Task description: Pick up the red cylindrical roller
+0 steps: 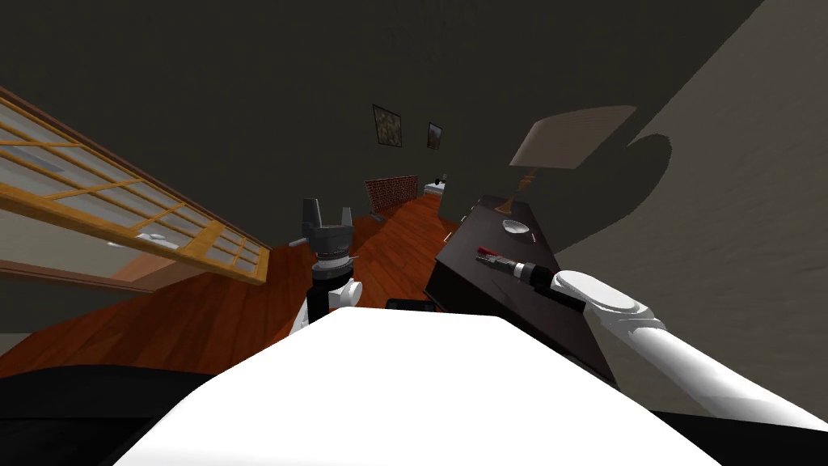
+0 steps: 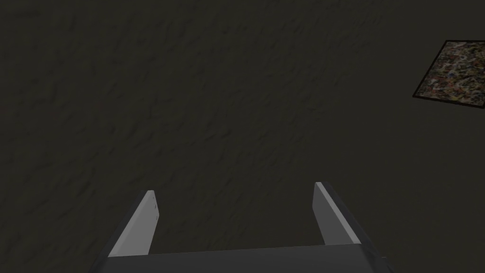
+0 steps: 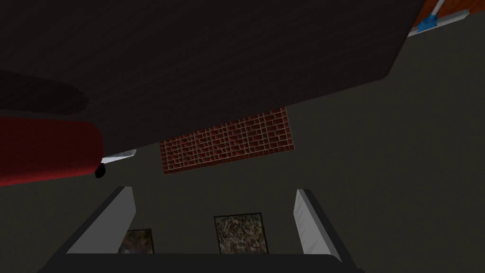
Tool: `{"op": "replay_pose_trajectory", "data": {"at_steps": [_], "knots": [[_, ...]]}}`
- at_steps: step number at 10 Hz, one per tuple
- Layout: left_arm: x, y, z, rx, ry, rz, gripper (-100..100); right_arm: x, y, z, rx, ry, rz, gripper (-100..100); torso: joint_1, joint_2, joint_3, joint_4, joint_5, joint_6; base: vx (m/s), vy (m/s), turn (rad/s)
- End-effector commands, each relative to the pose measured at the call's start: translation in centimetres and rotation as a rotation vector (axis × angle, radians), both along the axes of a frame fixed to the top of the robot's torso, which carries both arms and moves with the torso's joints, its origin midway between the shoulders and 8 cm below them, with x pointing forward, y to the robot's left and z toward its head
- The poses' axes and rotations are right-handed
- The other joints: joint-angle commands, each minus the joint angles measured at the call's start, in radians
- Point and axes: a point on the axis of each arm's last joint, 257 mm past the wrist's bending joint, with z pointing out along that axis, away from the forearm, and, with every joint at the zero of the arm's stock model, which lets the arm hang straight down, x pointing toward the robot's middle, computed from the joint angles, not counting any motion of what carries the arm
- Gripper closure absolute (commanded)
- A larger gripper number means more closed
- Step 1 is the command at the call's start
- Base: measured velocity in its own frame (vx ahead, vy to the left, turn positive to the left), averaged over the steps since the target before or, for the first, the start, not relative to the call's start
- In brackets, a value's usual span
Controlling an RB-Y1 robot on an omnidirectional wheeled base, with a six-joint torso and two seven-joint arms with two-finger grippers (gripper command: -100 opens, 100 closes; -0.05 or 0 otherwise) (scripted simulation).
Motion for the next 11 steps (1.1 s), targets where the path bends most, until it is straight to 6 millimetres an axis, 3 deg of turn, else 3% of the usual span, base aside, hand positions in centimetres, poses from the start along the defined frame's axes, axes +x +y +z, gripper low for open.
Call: {"op": "replay_pose_trajectory", "data": {"at_steps": [1, 2, 3, 4, 5, 6, 7, 8, 9, 11], "knots": [[0.0, 0.0, 0.0, 0.000, 0.000, 0.000, 0, -0.4, -1.7, -0.3, -0.056, 0.024, 0.002, -100, 0.000, 0.000, 0.000, 0.000, 0.000, 0.000, 0.015, 0.004, 0.105], [0.0, 0.0, 0.0, 0.000, 0.000, 0.000, 0, -1.1, -4.0, -1.2, -0.130, 0.061, 0.002, -100, 0.000, 0.000, 0.000, 0.000, 0.000, 0.001, 0.012, 0.010, 0.231], [0.0, 0.0, 0.0, 0.000, 0.000, 0.000, 0, -1.0, -4.6, -1.0, -0.146, 0.065, 0.002, -100, 0.000, 0.000, 0.000, 0.000, 0.000, 0.000, 0.011, 0.002, 0.103], [0.0, 0.0, 0.0, 0.000, 0.000, 0.000, 0, -1.9, -7.3, -1.7, -0.223, 0.108, -0.001, -100, 0.000, 0.000, 0.000, 0.000, 0.000, 0.001, 0.011, 0.007, 0.154], [0.0, 0.0, 0.0, 0.000, 0.000, 0.000, 0, -1.9, -7.5, -1.4, -0.234, 0.109, 0.002, -100, 0.000, 0.001, 0.000, 0.000, 0.000, 0.000, 0.009, 0.002, 0.091], [0.0, 0.0, 0.0, 0.000, 0.000, 0.000, 0, -2.9, -10.2, -2.0, -0.311, 0.155, 0.000, -100, 0.000, 0.001, 0.000, 0.000, 0.000, 0.001, 0.005, 0.007, 0.193], [0.0, 0.0, 0.0, 0.000, 0.000, 0.000, 0, -2.9, -10.4, -1.8, -0.319, 0.156, 0.003, -100, 0.000, 0.001, 0.001, 0.000, 0.000, 0.000, 0.004, 0.000, 0.100], [0.0, 0.0, 0.0, 0.000, 0.000, 0.000, 0, -4.0, -12.7, -2.0, -0.398, 0.202, 0.015, -100, 0.000, 0.001, 0.001, 0.000, 0.000, 0.001, 0.003, 0.003, 0.154], [0.0, 0.0, 0.0, 0.000, 0.000, 0.000, 0, -4.1, -13.3, -2.1, -0.399, 0.207, 0.004, -100, 0.000, 0.001, 0.001, 0.000, 0.000, 0.000, 0.003, -0.002, 0.102], [0.0, 0.0, 0.0, 0.000, 0.000, 0.000, 0, -7.1, -18.1, -2.6, -0.537, 0.315, 0.020, -100, 0.000, 0.001, 0.001, 0.000, 0.000, 0.000, 0.002, -0.003, 0.217]]}}
